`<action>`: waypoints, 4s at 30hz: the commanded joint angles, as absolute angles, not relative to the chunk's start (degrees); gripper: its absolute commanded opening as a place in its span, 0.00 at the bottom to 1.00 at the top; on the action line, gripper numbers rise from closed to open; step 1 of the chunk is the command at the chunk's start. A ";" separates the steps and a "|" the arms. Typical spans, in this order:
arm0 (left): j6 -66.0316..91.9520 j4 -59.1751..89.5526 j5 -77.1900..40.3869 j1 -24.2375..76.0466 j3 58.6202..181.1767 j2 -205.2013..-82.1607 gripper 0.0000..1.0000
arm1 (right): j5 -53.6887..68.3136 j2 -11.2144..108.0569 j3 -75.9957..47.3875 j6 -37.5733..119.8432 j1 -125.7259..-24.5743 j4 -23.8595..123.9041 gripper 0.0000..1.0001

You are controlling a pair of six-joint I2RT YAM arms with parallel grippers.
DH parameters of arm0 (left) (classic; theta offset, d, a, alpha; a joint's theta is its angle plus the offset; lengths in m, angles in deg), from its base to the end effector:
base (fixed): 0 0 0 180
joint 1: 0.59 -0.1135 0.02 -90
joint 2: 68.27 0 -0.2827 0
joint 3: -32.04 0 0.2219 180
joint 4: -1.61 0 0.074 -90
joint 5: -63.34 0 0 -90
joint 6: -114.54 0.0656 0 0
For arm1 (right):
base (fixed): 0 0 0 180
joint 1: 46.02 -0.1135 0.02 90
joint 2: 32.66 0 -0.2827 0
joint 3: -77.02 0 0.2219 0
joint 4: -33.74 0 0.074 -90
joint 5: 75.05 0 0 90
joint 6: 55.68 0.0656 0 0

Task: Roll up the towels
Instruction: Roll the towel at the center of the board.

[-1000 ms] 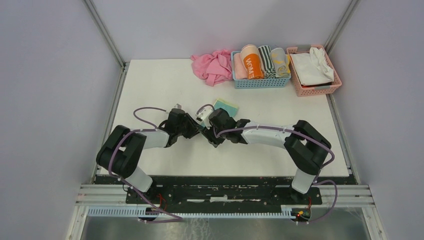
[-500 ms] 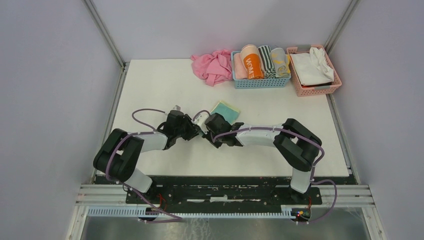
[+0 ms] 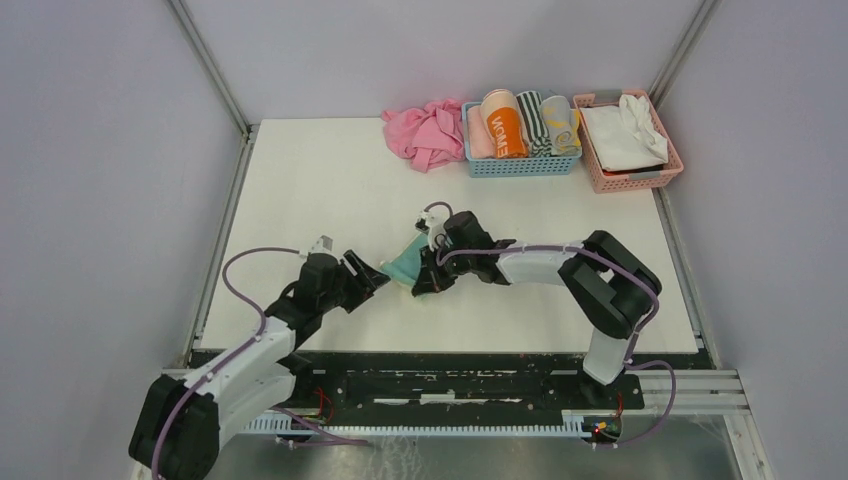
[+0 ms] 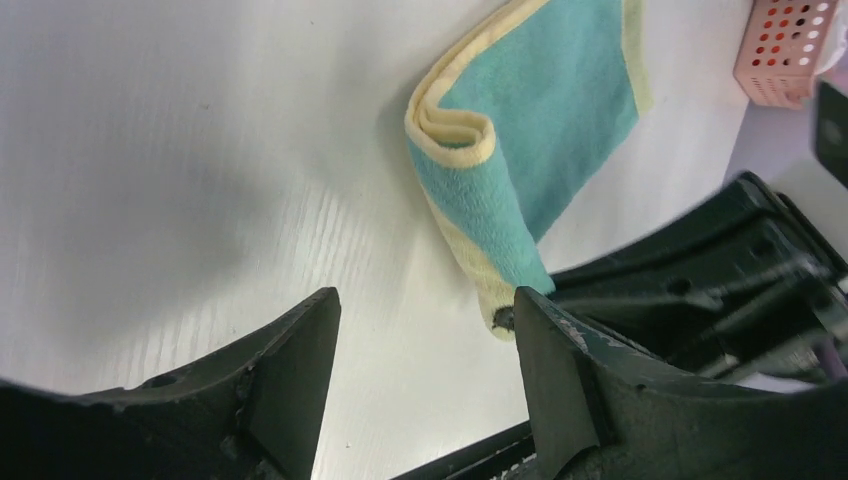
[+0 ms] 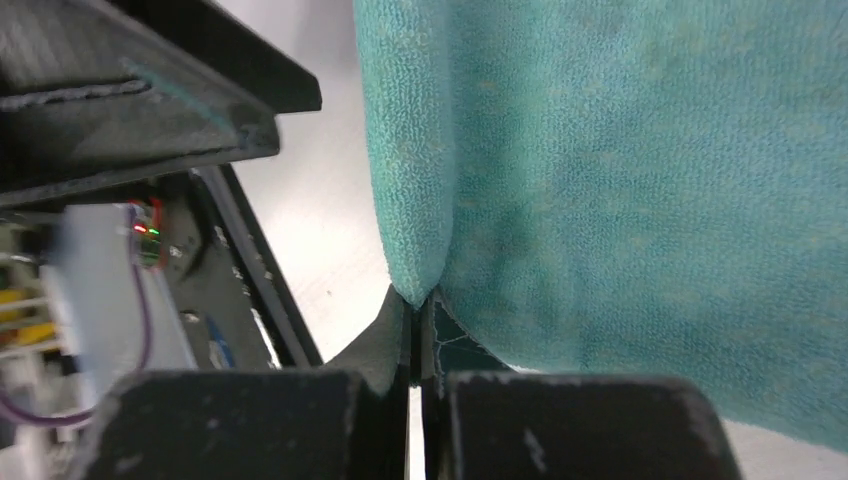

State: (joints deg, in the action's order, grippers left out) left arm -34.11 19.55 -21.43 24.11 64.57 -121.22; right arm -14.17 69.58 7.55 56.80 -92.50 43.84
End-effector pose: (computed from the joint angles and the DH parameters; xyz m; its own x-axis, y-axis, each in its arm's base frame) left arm 0.1491 -0.0752 0.1752 -0.7042 -0.6122 -0.3596 -0.2312 0.6766 -0.6991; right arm 0.2266 0.2850 0.1803 -0.7690 -0.3247 -0.5506 -0.6331 0.5055 0.5862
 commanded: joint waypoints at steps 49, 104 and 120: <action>-32.61 7.36 -23.32 22.59 71.07 -157.66 0.45 | 16.84 57.98 1.38 42.44 -100.17 64.52 0.45; -31.77 7.01 -21.28 23.00 72.61 -160.66 0.44 | 36.58 71.61 -7.26 33.96 -108.75 65.52 0.51; -31.79 7.19 -21.17 22.98 72.80 -160.52 0.44 | 34.28 77.11 -8.44 33.10 -108.78 65.93 0.46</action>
